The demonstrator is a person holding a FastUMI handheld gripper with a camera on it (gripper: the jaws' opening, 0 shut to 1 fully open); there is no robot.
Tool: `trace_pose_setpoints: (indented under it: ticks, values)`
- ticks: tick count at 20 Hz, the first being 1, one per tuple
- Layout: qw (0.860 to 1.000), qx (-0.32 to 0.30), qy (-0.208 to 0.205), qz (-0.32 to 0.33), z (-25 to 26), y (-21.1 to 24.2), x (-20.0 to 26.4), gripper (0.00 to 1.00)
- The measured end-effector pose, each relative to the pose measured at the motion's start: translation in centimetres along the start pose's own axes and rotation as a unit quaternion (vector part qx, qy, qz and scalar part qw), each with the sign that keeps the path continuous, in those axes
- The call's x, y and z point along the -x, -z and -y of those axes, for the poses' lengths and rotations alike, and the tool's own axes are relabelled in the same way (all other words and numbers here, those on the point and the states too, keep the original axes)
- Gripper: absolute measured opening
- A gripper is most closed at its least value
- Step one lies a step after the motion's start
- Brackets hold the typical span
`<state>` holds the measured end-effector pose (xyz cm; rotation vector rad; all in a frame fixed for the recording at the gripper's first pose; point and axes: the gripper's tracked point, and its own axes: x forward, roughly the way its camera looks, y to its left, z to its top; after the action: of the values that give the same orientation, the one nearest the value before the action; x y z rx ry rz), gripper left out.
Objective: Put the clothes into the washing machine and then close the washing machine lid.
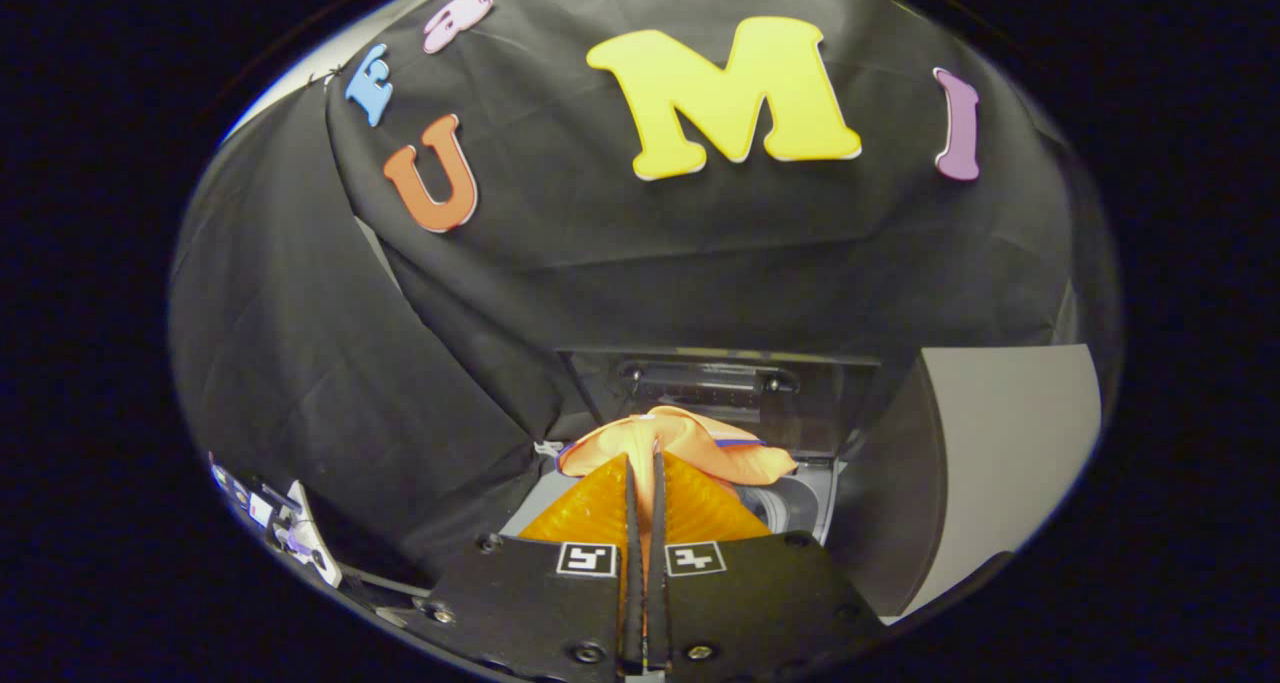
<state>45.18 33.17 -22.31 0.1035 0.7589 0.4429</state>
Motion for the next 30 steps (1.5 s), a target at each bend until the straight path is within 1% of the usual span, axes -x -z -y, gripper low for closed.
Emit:
trace_pose_setpoints:
  ticks: [7,15,21,23,27,30]
  values:
    - [0.998,-0.025,0.018,-0.058,1.5,3.7,-6.9,0.05]
    - [0.993,-0.042,0.041,-0.099,3.8,7.6,-13.3,0.05]
    - [0.99,-0.05,0.054,-0.12,4.4,9.8,-16.5,0.05]
    - [0.988,-0.053,0.056,-0.137,4.2,11.0,-17.3,0.05]
    - [0.985,-0.045,0.067,-0.155,4.5,13.1,-17.7,0.05]
    - [0.98,-0.055,0.07,-0.176,4.7,14.9,-17.8,0.05]
